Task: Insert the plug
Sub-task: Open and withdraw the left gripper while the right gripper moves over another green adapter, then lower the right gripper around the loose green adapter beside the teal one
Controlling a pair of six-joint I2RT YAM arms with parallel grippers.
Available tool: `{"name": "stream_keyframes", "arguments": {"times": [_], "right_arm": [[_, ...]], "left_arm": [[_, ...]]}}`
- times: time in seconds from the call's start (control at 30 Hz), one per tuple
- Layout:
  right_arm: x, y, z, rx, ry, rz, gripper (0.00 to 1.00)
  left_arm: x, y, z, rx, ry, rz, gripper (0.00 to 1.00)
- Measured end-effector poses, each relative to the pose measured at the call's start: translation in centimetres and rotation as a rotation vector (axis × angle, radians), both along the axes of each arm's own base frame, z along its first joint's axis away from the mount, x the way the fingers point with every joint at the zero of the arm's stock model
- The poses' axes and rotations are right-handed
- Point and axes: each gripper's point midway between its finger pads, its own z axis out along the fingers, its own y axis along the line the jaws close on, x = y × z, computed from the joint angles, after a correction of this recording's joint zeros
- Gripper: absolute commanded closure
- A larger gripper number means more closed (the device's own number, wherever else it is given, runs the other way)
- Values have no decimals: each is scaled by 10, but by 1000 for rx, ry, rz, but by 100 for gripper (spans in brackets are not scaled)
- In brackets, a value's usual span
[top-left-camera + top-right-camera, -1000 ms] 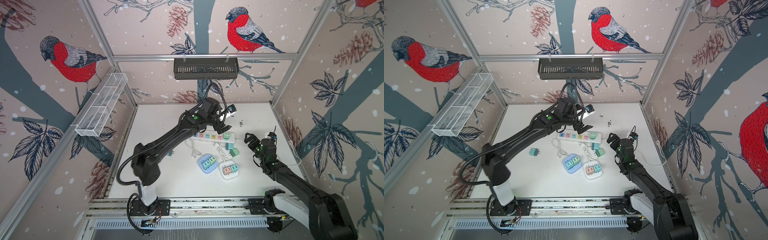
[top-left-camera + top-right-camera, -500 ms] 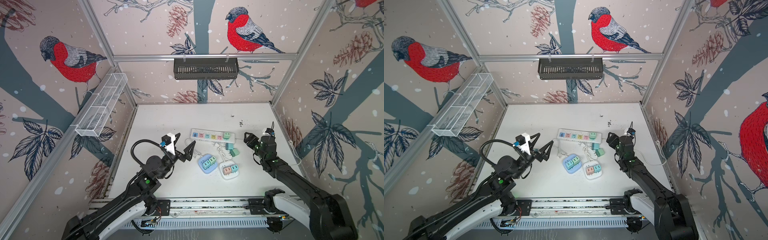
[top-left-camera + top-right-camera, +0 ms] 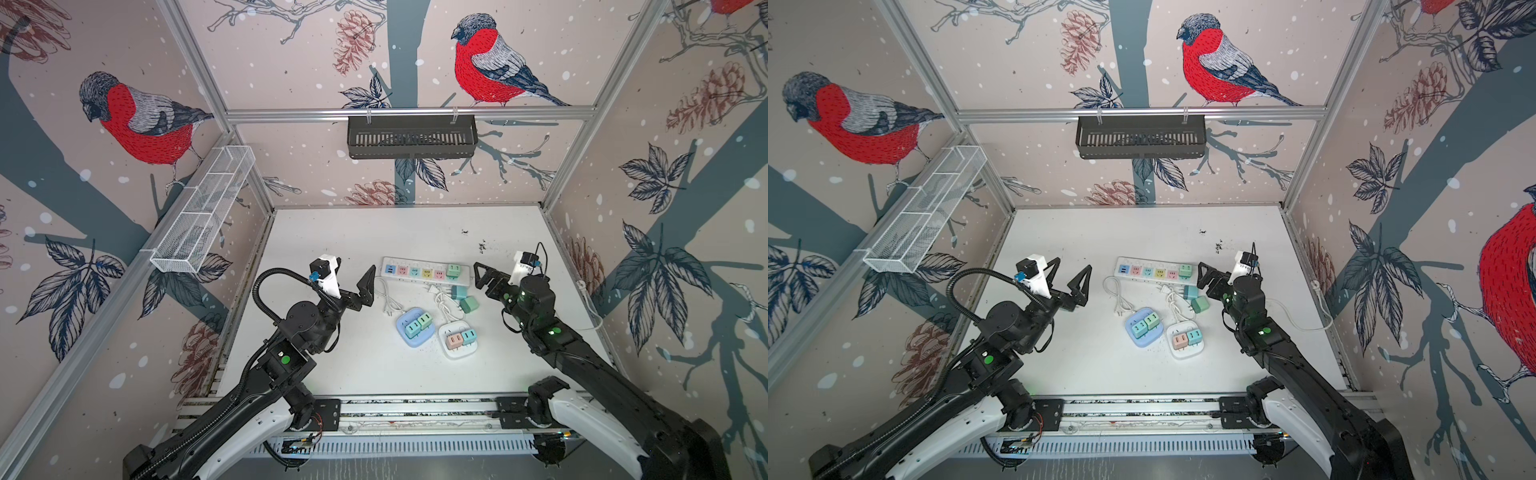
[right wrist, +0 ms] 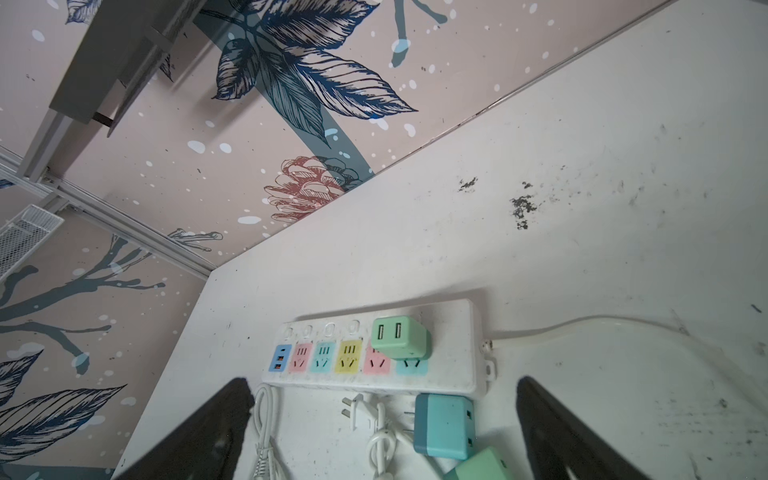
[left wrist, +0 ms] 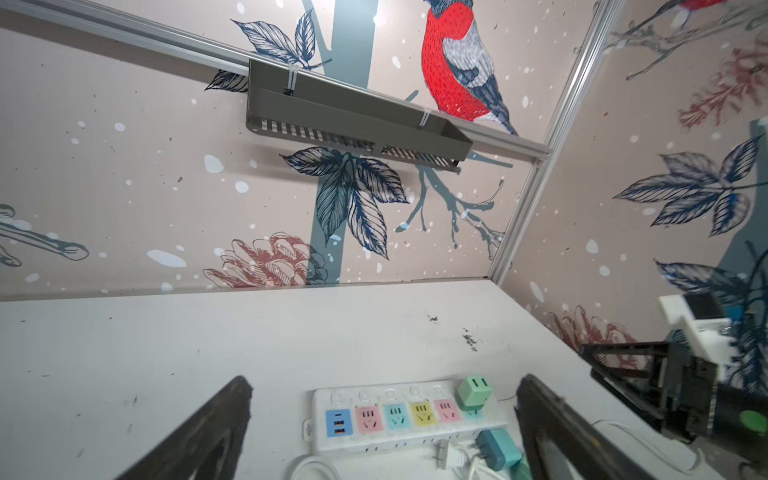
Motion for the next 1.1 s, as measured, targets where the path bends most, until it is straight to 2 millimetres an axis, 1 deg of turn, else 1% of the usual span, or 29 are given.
{"name": "stream_keyframes", "arguments": {"times": [0.07,0.23,0.37,0.5,0.67,1.0,1.1], "right_arm": [[-6,6,-3,-19,23,13,1],[-14,10,-27,-76,128,30,1],[-19,12,-47,-115,202,39,10],[-21,7,-67,-159,269,23,13],[-22,7,-98,-215,376,28,16],[-12,19,-137,-308,523,64,22],[-13,19,-151,-339,568,63,22]], "left_arm": [[2,4,2,1,-2,22,2],[6,11,-1,10,3,57,1],[4,18,3,-3,-14,78,2],[0,19,3,-12,-23,69,2],[-4,19,7,-25,-30,53,2],[-6,21,10,-36,-38,51,2],[-6,21,10,-36,-39,51,2]]}}
